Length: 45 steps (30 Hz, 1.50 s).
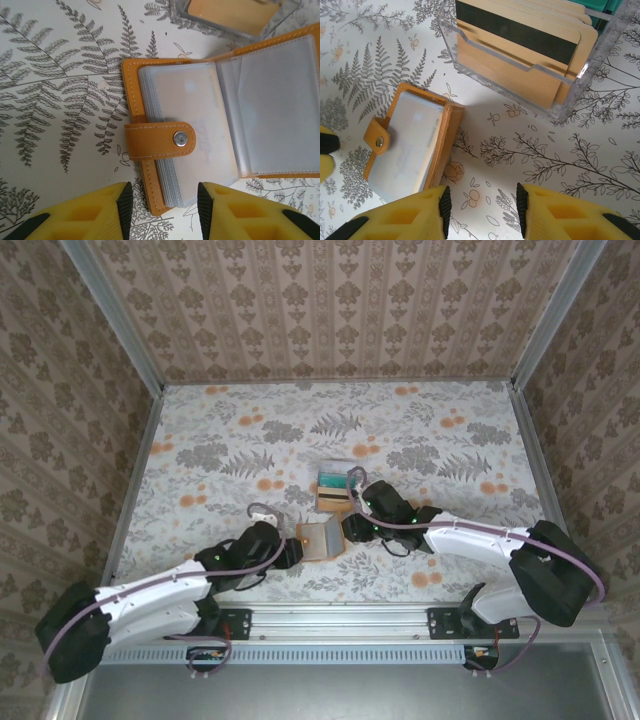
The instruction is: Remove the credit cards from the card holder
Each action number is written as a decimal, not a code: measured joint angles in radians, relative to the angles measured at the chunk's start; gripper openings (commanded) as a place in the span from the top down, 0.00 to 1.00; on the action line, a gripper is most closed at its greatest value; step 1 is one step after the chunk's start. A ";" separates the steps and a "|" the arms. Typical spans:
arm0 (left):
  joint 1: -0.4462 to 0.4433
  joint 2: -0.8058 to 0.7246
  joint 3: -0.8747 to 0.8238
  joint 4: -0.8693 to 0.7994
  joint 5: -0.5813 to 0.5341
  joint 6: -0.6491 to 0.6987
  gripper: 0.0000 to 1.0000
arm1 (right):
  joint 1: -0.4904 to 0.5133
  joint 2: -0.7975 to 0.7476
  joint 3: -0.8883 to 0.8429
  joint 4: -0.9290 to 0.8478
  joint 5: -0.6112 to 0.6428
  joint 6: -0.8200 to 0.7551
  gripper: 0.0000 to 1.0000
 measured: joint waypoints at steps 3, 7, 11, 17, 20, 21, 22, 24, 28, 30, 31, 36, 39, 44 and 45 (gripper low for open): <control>-0.009 0.037 0.012 0.012 0.002 0.000 0.62 | 0.009 0.000 -0.007 0.006 0.001 0.018 0.58; -0.010 0.050 0.022 0.018 0.002 0.000 0.63 | 0.022 -0.005 -0.008 0.000 0.030 0.050 0.55; -0.016 0.043 0.027 0.018 0.000 0.000 0.63 | 0.032 -0.061 -0.008 -0.006 0.053 0.079 0.52; -0.019 0.038 0.027 0.018 -0.002 0.002 0.65 | 0.036 -0.090 -0.008 -0.006 0.065 0.106 0.56; -0.023 0.038 0.029 0.018 -0.002 0.004 0.65 | 0.037 -0.058 -0.006 -0.005 0.060 0.110 0.58; -0.023 0.039 0.029 0.019 -0.002 0.004 0.65 | 0.037 -0.042 -0.006 -0.005 0.054 0.114 0.58; -0.023 0.039 0.029 0.019 -0.002 0.004 0.66 | 0.039 -0.027 -0.006 -0.005 0.050 0.117 0.58; -0.023 0.040 0.031 0.021 -0.002 0.004 0.66 | 0.043 -0.008 -0.006 -0.005 0.045 0.127 0.58; -0.023 0.041 0.034 0.023 -0.002 0.005 0.67 | 0.052 -0.003 -0.006 0.002 0.042 0.137 0.60; -0.023 0.048 0.038 0.024 -0.002 0.005 0.67 | 0.057 -0.003 -0.006 0.003 0.042 0.143 0.60; -0.023 0.052 0.042 0.024 -0.002 0.005 0.67 | 0.057 -0.003 -0.006 0.003 0.042 0.146 0.60; -0.023 0.058 0.048 0.024 -0.002 0.011 0.68 | 0.067 -0.004 -0.006 0.003 0.042 0.158 0.58; -0.023 0.058 0.048 0.022 -0.003 0.012 0.68 | 0.077 -0.016 -0.006 0.002 0.042 0.165 0.58; -0.023 0.053 0.049 0.000 -0.018 0.014 0.68 | 0.098 -0.052 0.006 0.002 0.042 0.183 0.56; -0.022 0.047 0.049 -0.007 -0.021 0.016 0.67 | 0.102 -0.051 0.016 0.002 0.041 0.185 0.56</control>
